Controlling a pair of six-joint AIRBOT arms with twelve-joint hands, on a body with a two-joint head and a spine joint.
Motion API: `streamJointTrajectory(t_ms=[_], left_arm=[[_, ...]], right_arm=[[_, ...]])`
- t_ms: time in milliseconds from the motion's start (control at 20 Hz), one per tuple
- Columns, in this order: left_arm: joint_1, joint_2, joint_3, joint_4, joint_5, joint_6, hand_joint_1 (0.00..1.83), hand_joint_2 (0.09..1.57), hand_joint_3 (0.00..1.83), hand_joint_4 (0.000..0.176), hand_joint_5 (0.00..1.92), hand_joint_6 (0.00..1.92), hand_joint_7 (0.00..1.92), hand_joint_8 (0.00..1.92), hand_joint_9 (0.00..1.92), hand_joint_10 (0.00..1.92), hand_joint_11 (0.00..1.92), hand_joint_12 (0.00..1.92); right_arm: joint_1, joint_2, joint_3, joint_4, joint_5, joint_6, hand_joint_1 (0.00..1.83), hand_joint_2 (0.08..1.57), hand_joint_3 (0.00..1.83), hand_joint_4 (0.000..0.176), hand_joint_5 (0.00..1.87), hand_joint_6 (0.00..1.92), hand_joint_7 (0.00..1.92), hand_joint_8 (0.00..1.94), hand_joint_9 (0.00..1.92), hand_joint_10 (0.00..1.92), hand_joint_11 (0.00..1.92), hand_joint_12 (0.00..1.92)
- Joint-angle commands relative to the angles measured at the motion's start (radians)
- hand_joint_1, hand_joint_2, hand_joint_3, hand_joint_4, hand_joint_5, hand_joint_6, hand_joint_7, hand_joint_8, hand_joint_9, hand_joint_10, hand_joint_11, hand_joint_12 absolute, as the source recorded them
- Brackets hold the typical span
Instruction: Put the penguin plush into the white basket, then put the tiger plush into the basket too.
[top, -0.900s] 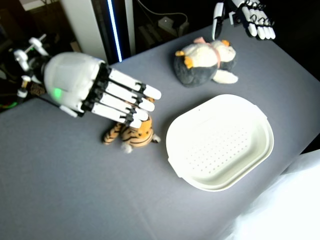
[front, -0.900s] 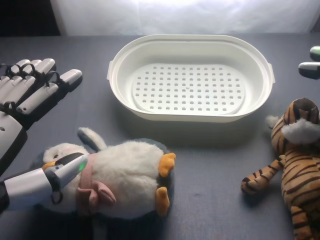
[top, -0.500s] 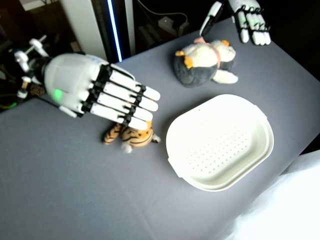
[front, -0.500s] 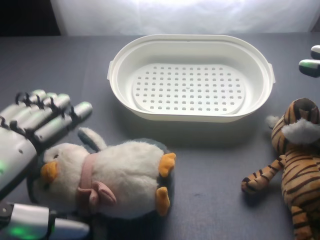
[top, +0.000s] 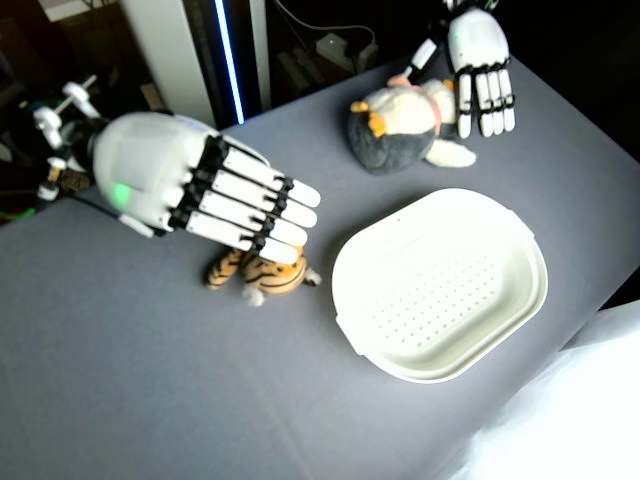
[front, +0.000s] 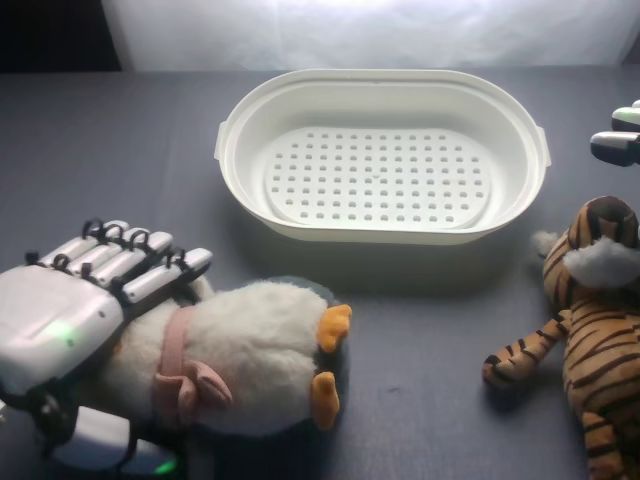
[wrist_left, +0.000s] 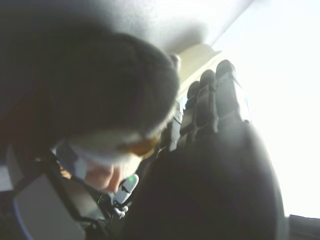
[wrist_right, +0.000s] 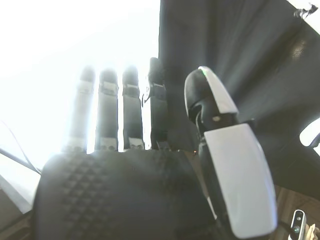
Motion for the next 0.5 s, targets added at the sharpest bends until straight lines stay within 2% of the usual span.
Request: streamJointTrajectory(t_ms=[0, 50, 100, 150, 200, 250, 300, 350, 400, 450], left_arm=[[-0.017, -0.009, 0.006, 0.022, -0.074, 0.004, 0.76, 0.75, 0.02, 0.176, 0.03, 0.0, 0.06, 0.0, 0.02, 0.0, 0.0, 0.0], [-0.025, -0.014, 0.012, 0.022, -0.067, 0.004, 0.79, 0.85, 0.01, 0.125, 0.35, 0.03, 0.35, 0.02, 0.27, 0.02, 0.11, 0.05], [-0.028, -0.017, 0.015, 0.019, -0.066, 0.004, 0.79, 0.85, 0.01, 0.125, 0.35, 0.03, 0.35, 0.02, 0.27, 0.02, 0.11, 0.05], [-0.028, -0.018, 0.016, 0.015, -0.066, 0.004, 0.92, 0.92, 0.0, 0.069, 0.57, 0.03, 0.53, 0.03, 0.44, 0.04, 0.21, 0.12], [-0.028, -0.018, 0.017, 0.01, -0.069, 0.003, 1.16, 1.09, 0.0, 0.0, 0.96, 0.6, 0.8, 1.02, 0.71, 0.39, 0.26, 0.81], [-0.028, -0.019, 0.018, 0.004, -0.072, 0.002, 1.22, 1.12, 0.01, 0.0, 1.04, 0.7, 0.85, 1.26, 0.72, 0.83, 0.27, 1.24], [-0.028, -0.023, 0.021, -0.003, -0.073, -0.001, 1.23, 1.12, 0.0, 0.0, 1.04, 0.76, 0.9, 1.24, 0.76, 1.07, 0.37, 1.46], [-0.028, -0.028, 0.028, -0.003, -0.077, -0.021, 1.34, 1.11, 0.0, 0.0, 1.03, 0.8, 0.96, 1.05, 0.83, 1.28, 0.44, 1.49], [-0.028, -0.034, 0.038, 0.001, -0.092, -0.061, 1.24, 1.11, 0.0, 0.002, 1.01, 0.9, 0.97, 1.04, 0.78, 1.1, 0.46, 1.48], [-0.028, -0.033, 0.043, 0.01, -0.117, -0.094, 1.23, 1.11, 0.0, 0.012, 1.03, 0.87, 0.97, 1.07, 0.79, 1.04, 0.49, 1.47]], right_arm=[[0.009, -0.001, 0.006, 0.009, 0.122, 0.01, 0.6, 1.37, 0.0, 0.024, 0.55, 0.0, 0.42, 0.01, 0.36, 0.01, 0.33, 0.07], [0.008, -0.001, 0.006, 0.01, 0.122, 0.011, 0.59, 1.37, 0.0, 0.035, 0.55, 0.0, 0.42, 0.01, 0.36, 0.01, 0.34, 0.06], [0.007, -0.001, 0.007, 0.012, 0.122, 0.011, 0.59, 1.37, 0.0, 0.035, 0.55, 0.0, 0.42, 0.01, 0.36, 0.01, 0.34, 0.06], [0.007, -0.001, 0.007, 0.012, 0.122, 0.011, 0.58, 1.38, 0.0, 0.036, 0.55, 0.0, 0.42, 0.0, 0.37, 0.01, 0.35, 0.06], [0.007, -0.001, 0.007, 0.013, 0.122, 0.012, 0.56, 1.38, 0.0, 0.035, 0.55, 0.0, 0.42, 0.0, 0.37, 0.0, 0.36, 0.05], [0.007, -0.001, 0.007, 0.013, 0.122, 0.012, 0.54, 1.38, 0.0, 0.035, 0.55, 0.0, 0.42, 0.0, 0.38, 0.0, 0.36, 0.05], [0.007, -0.001, 0.006, 0.013, 0.122, 0.012, 0.53, 1.39, 0.0, 0.034, 0.54, 0.0, 0.43, 0.0, 0.38, 0.0, 0.37, 0.05], [0.007, -0.002, 0.006, 0.015, 0.122, 0.012, 0.53, 1.38, 0.0, 0.045, 0.55, 0.0, 0.43, 0.01, 0.39, 0.01, 0.37, 0.05], [0.007, -0.003, 0.006, 0.018, 0.122, 0.012, 0.56, 1.38, 0.0, 0.041, 0.55, 0.0, 0.44, 0.0, 0.4, 0.01, 0.39, 0.05], [0.007, -0.004, 0.007, 0.019, 0.122, 0.012, 0.58, 1.38, 0.0, 0.039, 0.56, 0.0, 0.44, 0.0, 0.4, 0.01, 0.39, 0.04]])
